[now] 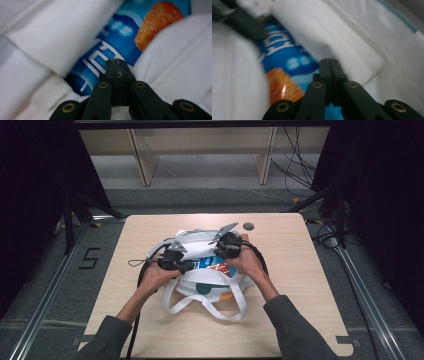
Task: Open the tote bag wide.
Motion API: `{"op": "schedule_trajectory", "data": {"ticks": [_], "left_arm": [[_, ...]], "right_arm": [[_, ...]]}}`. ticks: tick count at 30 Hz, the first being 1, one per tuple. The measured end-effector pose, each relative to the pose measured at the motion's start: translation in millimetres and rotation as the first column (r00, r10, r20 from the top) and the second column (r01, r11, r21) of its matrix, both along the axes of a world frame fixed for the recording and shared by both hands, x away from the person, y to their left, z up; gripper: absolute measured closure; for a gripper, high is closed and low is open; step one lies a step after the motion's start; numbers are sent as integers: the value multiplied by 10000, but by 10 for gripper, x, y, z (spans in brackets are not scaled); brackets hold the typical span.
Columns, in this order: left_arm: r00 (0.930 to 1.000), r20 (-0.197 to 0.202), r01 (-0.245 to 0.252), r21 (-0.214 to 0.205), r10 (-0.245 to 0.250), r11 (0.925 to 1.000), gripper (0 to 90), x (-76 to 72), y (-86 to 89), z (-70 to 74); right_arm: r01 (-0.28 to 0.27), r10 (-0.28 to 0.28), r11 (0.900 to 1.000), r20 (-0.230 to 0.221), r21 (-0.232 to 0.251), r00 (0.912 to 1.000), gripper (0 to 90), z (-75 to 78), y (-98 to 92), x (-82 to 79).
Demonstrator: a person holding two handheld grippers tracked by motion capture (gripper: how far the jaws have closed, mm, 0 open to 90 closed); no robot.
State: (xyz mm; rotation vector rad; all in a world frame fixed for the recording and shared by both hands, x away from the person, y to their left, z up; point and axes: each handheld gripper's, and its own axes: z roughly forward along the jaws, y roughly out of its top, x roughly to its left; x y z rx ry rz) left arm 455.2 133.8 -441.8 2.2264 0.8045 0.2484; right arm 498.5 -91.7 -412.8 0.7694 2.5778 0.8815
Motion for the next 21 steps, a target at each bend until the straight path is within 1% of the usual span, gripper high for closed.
{"op": "schedule_trajectory", "data": {"ticks": [1,2,3,4,5,6,7,8,9,10,11,12,13,14,15,16,17,18,19,20,21], "left_arm": [[9996,-104,281,133,-280,9995,893,-53,26,-22],[9984,-328,475,174,-469,9987,895,-119,40,-60],[9960,-362,838,507,-820,9952,895,-187,66,-88],[9925,-402,1189,848,-1158,9893,895,-259,85,-116],[9901,-450,1367,853,-1332,9869,896,-330,94,-151],[9899,-272,1409,824,-1391,9866,896,-393,99,-177],[9944,-148,1053,541,-1047,9930,897,-463,78,-217],[9938,36,1106,670,-1111,9916,897,-507,76,-232],[9945,227,1011,598,-1026,9931,897,-548,61,-267],[9947,322,956,571,-976,9938,897,-563,55,-290],[9936,431,1018,596,-1044,9930,897,-572,56,-312],[9944,395,962,542,-984,9939,897,-578,56,-331],[9939,378,1017,514,-1037,9935,897,-574,57,-330],[9936,407,1031,494,-1051,9934,897,-567,55,-319],[9951,305,922,481,-937,9946,897,-568,49,-303],[9952,361,889,527,-909,9946,897,-563,50,-281],[9940,432,983,543,-1007,9937,896,-549,66,-245],[9951,376,898,402,-914,9951,895,-537,83,-210],[9952,445,858,286,-870,9959,887,-514,104,-167],[9963,348,781,94,-784,9969,879,-489,117,-122],[9961,418,787,-133,-781,9968,874,-453,122,-70]], "right_arm": [[225,-221,9996,219,-177,9995,900,-8,26,68],[263,-251,9991,382,-318,9990,900,-15,39,149],[200,-174,9978,417,-631,9990,900,-15,40,242],[604,-594,9960,176,-661,9981,900,-30,59,292],[802,-793,9937,143,-777,9967,900,-47,66,361],[1005,-999,9910,109,-883,9949,900,-62,65,433],[1116,-1104,9881,170,-1057,9937,900,-89,58,509],[1445,-1452,9826,25,-1166,9894,900,-124,53,566],[1711,-1753,9777,-246,-1218,9842,900,-171,41,623],[2008,-2088,9711,-508,-1293,9766,900,-251,29,688],[2084,-2177,9681,-548,-1393,9745,900,-297,18,723],[2223,-2351,9637,-752,-1481,9691,900,-361,12,754],[2368,-2518,9599,-905,-1498,9635,900,-402,7,780],[2376,-2531,9604,-986,-1457,9624,900,-416,-2,802],[2361,-2528,9610,-1113,-1438,9611,900,-402,-6,806],[2468,-2636,9583,-1113,-1443,9582,900,-369,-4,798],[2381,-2539,9597,-975,-1493,9623,900,-318,-10,779],[2337,-2455,9636,-833,-1296,9658,900,-253,-24,742],[2123,-2183,9721,-535,-1002,9744,900,-182,-66,704],[2062,-2090,9768,-473,-581,9768,900,-99,-99,640],[1999,-2003,9797,-324,-151,9792,900,-33,-122,566]]}}
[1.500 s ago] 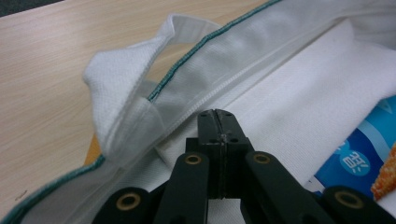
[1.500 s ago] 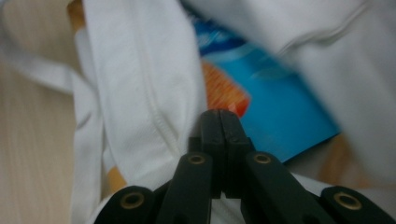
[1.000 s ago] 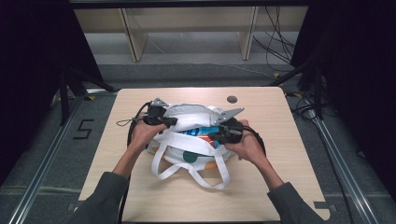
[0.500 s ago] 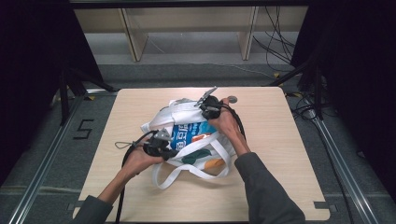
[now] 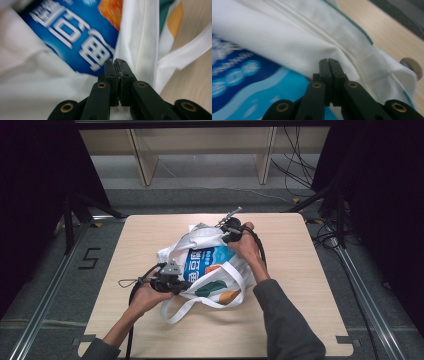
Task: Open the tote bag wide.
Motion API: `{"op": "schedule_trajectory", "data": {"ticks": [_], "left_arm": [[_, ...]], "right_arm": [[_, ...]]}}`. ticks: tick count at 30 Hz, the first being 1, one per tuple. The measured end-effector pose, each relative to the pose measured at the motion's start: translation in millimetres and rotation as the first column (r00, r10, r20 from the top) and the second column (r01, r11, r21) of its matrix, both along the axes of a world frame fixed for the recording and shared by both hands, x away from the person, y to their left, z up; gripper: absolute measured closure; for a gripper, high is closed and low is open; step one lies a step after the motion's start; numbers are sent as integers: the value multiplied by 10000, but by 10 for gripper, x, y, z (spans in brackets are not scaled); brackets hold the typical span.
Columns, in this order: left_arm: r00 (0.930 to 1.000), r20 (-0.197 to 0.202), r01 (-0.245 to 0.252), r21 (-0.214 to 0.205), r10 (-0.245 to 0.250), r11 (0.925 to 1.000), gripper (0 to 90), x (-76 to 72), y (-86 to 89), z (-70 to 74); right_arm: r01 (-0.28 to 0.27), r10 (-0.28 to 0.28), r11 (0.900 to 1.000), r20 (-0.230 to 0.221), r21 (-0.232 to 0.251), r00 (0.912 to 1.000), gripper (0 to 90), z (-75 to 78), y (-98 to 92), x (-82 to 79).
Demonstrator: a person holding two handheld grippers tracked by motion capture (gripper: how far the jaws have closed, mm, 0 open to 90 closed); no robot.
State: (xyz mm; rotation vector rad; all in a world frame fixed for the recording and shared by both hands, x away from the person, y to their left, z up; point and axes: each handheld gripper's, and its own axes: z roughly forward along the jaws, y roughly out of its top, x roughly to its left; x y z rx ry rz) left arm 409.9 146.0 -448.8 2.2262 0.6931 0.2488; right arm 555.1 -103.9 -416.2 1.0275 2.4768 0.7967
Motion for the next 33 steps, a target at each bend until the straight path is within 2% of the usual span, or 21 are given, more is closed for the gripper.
{"op": "schedule_trajectory", "data": {"ticks": [1,2,4,8,10,11,12,13,14,15,16,17,19,21,22,23,24,26,29,30,33], "left_arm": [[9997,157,-164,-94,166,9998,873,39,-2,59],[9994,283,-202,-70,204,9998,873,87,-9,125],[9989,373,-283,-125,288,9995,868,214,-64,233],[9974,274,-682,405,671,9969,862,564,-213,341],[9949,112,-1012,762,1006,9919,863,751,-267,325],[9932,-30,-1155,912,1162,9891,865,845,-273,299],[9891,-111,-1445,1076,1465,9836,870,926,-273,255],[9853,44,-1694,1659,1710,9715,874,999,-255,212],[9823,67,-1845,2059,1872,9610,889,1068,-215,159],[9772,-138,-2046,2096,2121,9562,893,1125,-170,92],[9742,-249,-2132,2271,2245,9503,894,1163,-129,37],[9726,-433,-2141,2175,2286,9523,895,1185,-92,13],[9655,-616,-2376,1904,2531,9525,896,1209,-43,3],[9684,-314,-2344,2258,2475,9455,895,1178,-86,20],[9705,-210,-2290,2320,2402,9454,894,1155,-100,39],[9730,-135,-2223,2115,2303,9518,894,1107,-103,73],[9747,-127,-2161,1998,2231,9557,890,1075,-99,93],[9807,-124,-1891,1917,1950,9631,882,998,-83,126],[9874,-330,-1437,2201,1546,9648,874,931,-50,140],[9867,-287,-1509,2033,1600,9674,873,911,-45,126],[9900,-388,-1247,2130,1359,9691,875,838,41,133]], "right_arm": [[-576,575,9983,284,19,9979,900,65,-44,-66],[-628,621,9972,166,397,9979,900,101,-35,-179],[-1404,1403,9873,75,743,9901,900,143,-9,-401],[-2825,2833,9590,-460,241,9579,900,88,3,-788],[-2870,2878,9577,-637,228,9556,900,26,-43,-930],[-3200,3202,9473,-751,147,9444,900,-4,-89,-980],[-2946,2950,9554,-1004,195,9502,900,-42,-126,-1074],[-3148,3131,9491,-1196,46,9422,900,-68,-185,-1132],[-3034,3018,9528,-1480,118,9418,900,-113,-233,-1216],[-3469,3429,9379,-1466,-21,9279,900,-173,-291,-1252],[-3438,3401,9390,-1646,60,9259,900,-242,-337,-1314],[-3541,3513,9351,-1646,133,9217,900,-304,-382,-1353],[-3504,3523,9358,-1393,389,9255,900,-409,-427,-1409],[-3176,3202,9473,-1433,414,9364,900,-420,-418,-1446],[-3317,3330,9428,-1296,320,9340,900,-413,-406,-1439],[-3188,3205,9472,-1313,340,9381,900,-400,-401,-1449],[-3316,3345,9424,-1025,441,9368,900,-366,-406,-1443],[-3087,3165,9454,-678,1048,9462,900,-272,-429,-1443],[-2479,2446,9588,407,1386,9688,898,-71,-472,-1293],[-2210,2120,9680,836,1186,9737,899,-10,-486,-1188],[-1374,1289,9860,909,941,9875,900,24,-539,-951]]}}
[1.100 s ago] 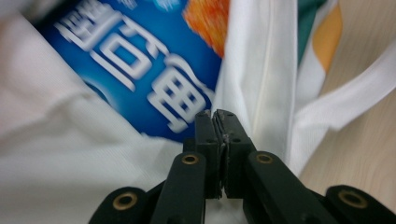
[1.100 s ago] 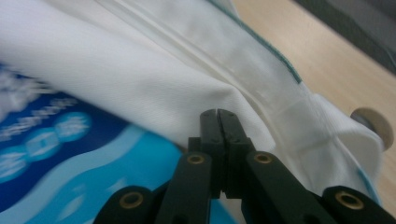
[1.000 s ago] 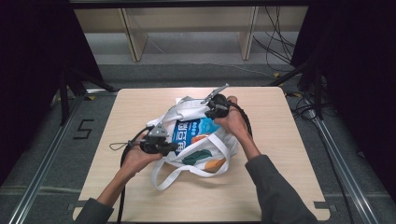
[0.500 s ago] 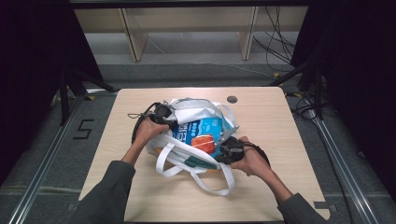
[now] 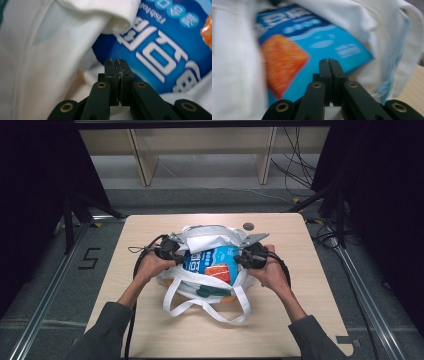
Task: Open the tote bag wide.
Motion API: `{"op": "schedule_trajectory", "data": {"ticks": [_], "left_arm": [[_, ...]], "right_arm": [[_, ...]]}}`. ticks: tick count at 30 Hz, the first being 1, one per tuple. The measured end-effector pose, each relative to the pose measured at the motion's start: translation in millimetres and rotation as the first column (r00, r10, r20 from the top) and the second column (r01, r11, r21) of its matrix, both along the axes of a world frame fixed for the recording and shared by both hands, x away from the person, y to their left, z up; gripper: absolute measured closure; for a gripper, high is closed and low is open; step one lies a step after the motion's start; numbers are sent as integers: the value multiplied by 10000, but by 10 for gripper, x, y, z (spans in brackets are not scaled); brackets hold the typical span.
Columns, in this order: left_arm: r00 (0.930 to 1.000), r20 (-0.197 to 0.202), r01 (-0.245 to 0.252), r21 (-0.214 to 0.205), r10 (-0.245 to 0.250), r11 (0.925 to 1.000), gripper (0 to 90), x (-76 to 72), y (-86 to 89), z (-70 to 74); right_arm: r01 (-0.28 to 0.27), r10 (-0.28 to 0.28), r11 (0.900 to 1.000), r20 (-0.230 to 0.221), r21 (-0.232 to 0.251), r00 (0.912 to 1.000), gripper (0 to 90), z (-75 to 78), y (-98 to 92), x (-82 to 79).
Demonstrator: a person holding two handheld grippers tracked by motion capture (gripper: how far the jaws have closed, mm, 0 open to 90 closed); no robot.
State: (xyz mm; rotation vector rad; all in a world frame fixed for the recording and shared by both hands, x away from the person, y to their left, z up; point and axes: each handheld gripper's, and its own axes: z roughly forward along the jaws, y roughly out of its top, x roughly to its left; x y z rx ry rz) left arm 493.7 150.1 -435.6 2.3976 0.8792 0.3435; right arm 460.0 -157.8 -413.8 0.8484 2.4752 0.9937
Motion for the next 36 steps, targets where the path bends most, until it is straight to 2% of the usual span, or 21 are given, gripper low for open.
{"op": "schedule_trajectory", "data": {"ticks": [4,5,6,8,9,11,14,17,19,21,22,25,26,27,28,30,32,33,34,35,36], "left_arm": [[9993,-100,377,357,-374,9987,893,-167,194,4],[9993,-100,377,357,-374,9987,894,-167,194,4],[9992,17,395,331,-395,9987,894,-205,209,-3],[9981,167,591,553,-601,9967,894,-247,222,20],[9990,236,357,502,-369,9981,894,-261,201,16],[9985,165,508,748,-522,9959,890,-254,144,54],[9986,278,436,300,-445,9986,869,-185,21,134],[9989,418,232,-51,-229,9997,865,-41,-153,203],[9992,387,126,287,-137,9995,864,75,-261,221],[9999,166,-43,630,32,9980,871,195,-331,201],[9997,93,-213,778,206,9967,878,259,-346,177],[9963,-108,-838,946,852,9920,892,443,-310,101],[9935,-148,-1117,736,1131,9910,894,495,-278,78],[9904,-152,-1360,570,1370,9891,895,544,-239,58],[9883,-83,-1514,512,1520,9871,895,581,-208,35],[9839,-58,-1785,298,1788,9835,896,637,-178,-16],[9800,157,-1990,521,1985,9786,896,647,-224,-43],[9808,249,-1946,682,1933,9785,896,635,-246,-27],[9827,271,-1849,774,1833,9797,895,612,-250,8],[9856,360,-1675,800,1651,9826,892,575,-242,44],[9877,344,-1546,711,1525,9854,878,531,-220,85]], "right_arm": [[1081,-1144,9830,-351,-1483,9928,900,-274,-130,291],[1081,-1144,9830,-351,-1483,9928,900,-274,-130,291],[1307,-1466,9744,-766,-1827,9862,900,-431,-209,356],[1498,-1710,9666,-881,-2077,9813,900,-558,-254,398],[1499,-1737,9673,-1034,-2047,9794,900,-555,-255,405],[1530,-1729,9638,-751,-2181,9821,900,-449,-219,368],[1258,-1270,9879,-73,-910,9919,900,-175,-145,213],[276,-276,9996,112,36,9996,900,33,68,51],[-466,467,9989,-303,51,9984,900,27,265,-39],[-1221,1198,9912,-465,-514,9917,900,-30,408,-95],[-1051,1010,9926,-665,-610,9927,900,-75,453,-129],[-1702,1539,9809,-1595,-937,9751,900,-175,473,-192],[-2061,1785,9710,-2064,-1208,9620,900,-212,473,-242],[-2140,1781,9672,-2351,-1367,9555,900,-273,479,-316],[-2487,2088,9559,-2340,-1562,9496,900,-338,472,-358],[-2655,2241,9506,-2362,-1608,9455,900,-445,457,-452],[-2616,2237,9525,-2247,-1560,9484,900,-504,440,-491],[-2594,2168,9545,-2550,-1471,9423,900,-494,434,-506],[-2617,2240,9542,-2340,-1449,9461,900,-483,424,-480],[-2577,2177,9569,-2568,-1337,9416,900,-456,423,-487],[-2487,2140,9610,-2446,-1208,9457,900,-428,416,-483]]}}
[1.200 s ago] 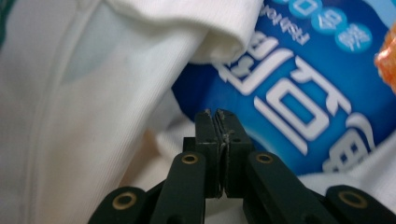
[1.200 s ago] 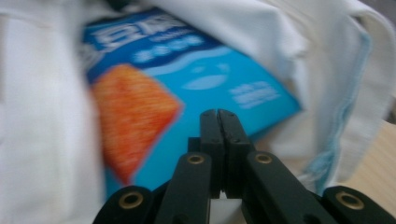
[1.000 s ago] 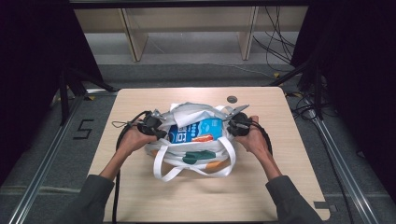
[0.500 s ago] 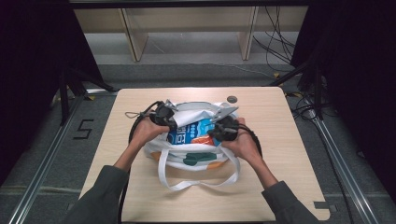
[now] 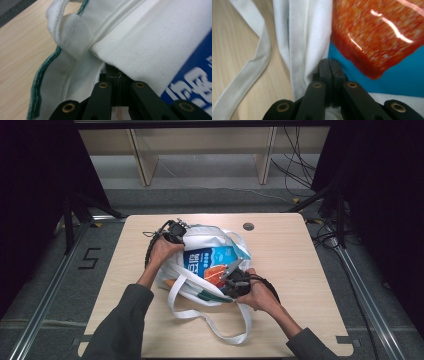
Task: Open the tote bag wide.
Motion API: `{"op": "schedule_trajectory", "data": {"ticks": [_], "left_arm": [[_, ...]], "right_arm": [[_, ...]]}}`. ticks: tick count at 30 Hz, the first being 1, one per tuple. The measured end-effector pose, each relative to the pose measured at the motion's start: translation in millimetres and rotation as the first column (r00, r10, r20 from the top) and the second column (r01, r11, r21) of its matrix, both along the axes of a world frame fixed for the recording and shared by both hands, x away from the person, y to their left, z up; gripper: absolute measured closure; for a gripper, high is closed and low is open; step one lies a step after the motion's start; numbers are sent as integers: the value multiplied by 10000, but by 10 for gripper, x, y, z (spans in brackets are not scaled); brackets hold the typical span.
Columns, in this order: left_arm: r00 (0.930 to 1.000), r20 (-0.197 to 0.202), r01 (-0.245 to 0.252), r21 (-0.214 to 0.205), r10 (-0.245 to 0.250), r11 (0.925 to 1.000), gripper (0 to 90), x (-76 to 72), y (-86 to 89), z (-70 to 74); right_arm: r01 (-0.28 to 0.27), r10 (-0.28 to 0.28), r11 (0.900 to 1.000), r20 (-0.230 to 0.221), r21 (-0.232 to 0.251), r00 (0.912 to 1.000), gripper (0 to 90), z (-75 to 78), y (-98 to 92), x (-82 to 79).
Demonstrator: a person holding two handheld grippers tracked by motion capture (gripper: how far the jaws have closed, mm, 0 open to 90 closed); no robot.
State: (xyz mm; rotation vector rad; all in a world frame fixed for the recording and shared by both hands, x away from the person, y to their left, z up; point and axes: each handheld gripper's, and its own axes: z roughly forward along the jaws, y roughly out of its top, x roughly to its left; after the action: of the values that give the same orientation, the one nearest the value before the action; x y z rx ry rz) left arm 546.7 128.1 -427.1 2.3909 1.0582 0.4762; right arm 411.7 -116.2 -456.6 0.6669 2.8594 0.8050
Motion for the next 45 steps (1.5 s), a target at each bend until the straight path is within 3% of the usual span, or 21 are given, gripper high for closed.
{"op": "schedule_trajectory", "data": {"ticks": [2,3,5,7,11,13,15,18,21,23,24,25,29,33,34,36,38,40,42,43,45], "left_arm": [[9997,154,203,-276,-199,9994,849,-101,67,76],[9993,178,331,-541,-322,9980,840,-161,103,105],[9977,175,674,-830,-662,9943,837,-298,164,139],[9940,162,1090,-1257,-1078,9861,828,-452,217,146],[9789,-303,1960,-1360,-2018,9711,821,-744,253,34],[9654,-555,2508,-677,-2546,9657,831,-886,271,-23],[9549,-741,2838,-550,-2874,9573,854,-984,318,-45],[9467,-668,3111,-658,-3152,9481,879,-1095,396,-130],[9582,-428,2802,-585,-2828,9582,893,-1094,405,-203],[9568,-504,2856,-216,-2863,9581,893,-1098,383,-172],[9625,-347,2676,-378,-2689,9628,892,-1117,367,-178],[9630,-321,2661,-414,-2675,9631,885,-1122,379,-147],[9728,375,2317,-1308,-2287,9640,848,-1156,465,-9],[9808,1032,1820,-1806,-1654,9666,830,-1109,556,77],[9828,1067,1692,-1908,-1509,9669,824,-1084,576,88],[9864,1158,1400,-2194,-1167,9655,798,-1029,605,96],[9898,1156,1079,-2223,-837,9690,795,-971,625,77],[9919,1131,794,-1955,-579,9775,797,-897,699,42],[9951,983,344,-2344,-116,9715,818,-830,799,-19],[9955,943,229,-2261,-15,9738,828,-797,854,-46],[9956,868,-173,-1979,351,9801,866,-740,937,-133]], "right_arm": [[-246,229,9991,487,346,9985,900,75,-24,26],[264,-292,9979,465,590,9985,900,113,-24,-12],[-32,-75,9940,966,1092,9953,900,189,-63,33],[426,-581,9883,1031,1465,9930,897,263,-103,16],[806,-1005,9839,1203,1598,9876,894,301,-175,37],[846,-1062,9848,1405,1514,9844,894,269,-208,49],[1014,-1167,9884,1381,1133,9835,896,225,-252,22],[1316,-1399,9869,887,930,9862,900,95,-326,-27],[1254,-1297,9906,856,538,9879,900,7,-294,-65],[1284,-1326,9904,898,511,9871,900,20,-286,-67],[1043,-1097,9931,1102,534,9878,900,28,-293,-45],[1550,-1588,9859,611,633,9854,900,59,-294,-91],[1381,-1601,9755,1218,1715,9796,892,203,-389,-56],[1501,-1900,9652,1800,2140,9651,892,355,-446,-12],[1643,-2121,9600,2056,2268,9554,892,375,-451,6],[1733,-2216,9603,2205,2188,9499,886,420,-473,62],[1971,-2484,9565,2458,2152,9370,886,438,-501,128],[2439,-2887,9488,2381,2006,9274,889,410,-540,199],[2703,-3028,9485,2219,1650,9269,900,339,-600,279],[2807,-3078,9491,2330,1425,9225,900,279,-628,323],[3225,-3454,9372,2265,1325,9107,900,136,-688,403]]}}
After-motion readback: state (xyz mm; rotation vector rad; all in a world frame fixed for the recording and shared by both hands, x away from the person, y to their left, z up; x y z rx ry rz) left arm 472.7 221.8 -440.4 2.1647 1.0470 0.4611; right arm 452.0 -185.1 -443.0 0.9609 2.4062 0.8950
